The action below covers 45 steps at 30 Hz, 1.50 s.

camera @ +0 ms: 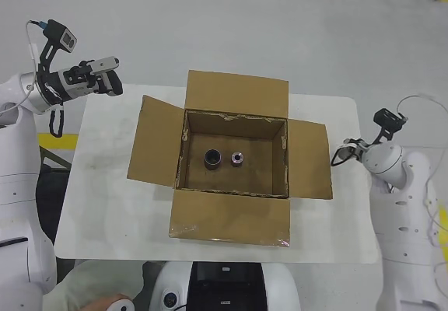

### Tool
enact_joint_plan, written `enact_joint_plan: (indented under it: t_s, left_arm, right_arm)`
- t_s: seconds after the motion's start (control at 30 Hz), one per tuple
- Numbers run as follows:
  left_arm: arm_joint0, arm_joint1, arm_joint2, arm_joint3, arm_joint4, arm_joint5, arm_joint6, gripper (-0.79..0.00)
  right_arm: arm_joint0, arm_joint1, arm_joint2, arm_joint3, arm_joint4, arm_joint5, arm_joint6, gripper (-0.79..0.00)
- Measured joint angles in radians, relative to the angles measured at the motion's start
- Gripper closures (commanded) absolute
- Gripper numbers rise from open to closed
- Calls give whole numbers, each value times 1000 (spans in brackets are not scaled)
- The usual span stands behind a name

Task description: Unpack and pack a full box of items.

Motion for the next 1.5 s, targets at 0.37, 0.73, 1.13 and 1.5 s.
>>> enact_joint_plan:
  t_s: [0.37, 0.73, 1.13, 1.5]
  left_arm:
    - [0, 0, 0, 0, 0, 0, 0, -785]
    - [0, 0, 0, 0, 0, 0, 0, -785]
    - [0, 0, 0, 0, 0, 0, 0, -785]
    - [0, 0, 0, 0, 0, 0, 0, -785]
  right_arm:
    - [20, -2, -18, 94, 12, 8, -43, 0]
    - [29, -1, -26, 144, 16, 15, -71, -157]
    - [43, -1, -39, 158, 13, 21, -72, -526]
    - [-25, 9, 18, -26, 2, 62, -76, -591]
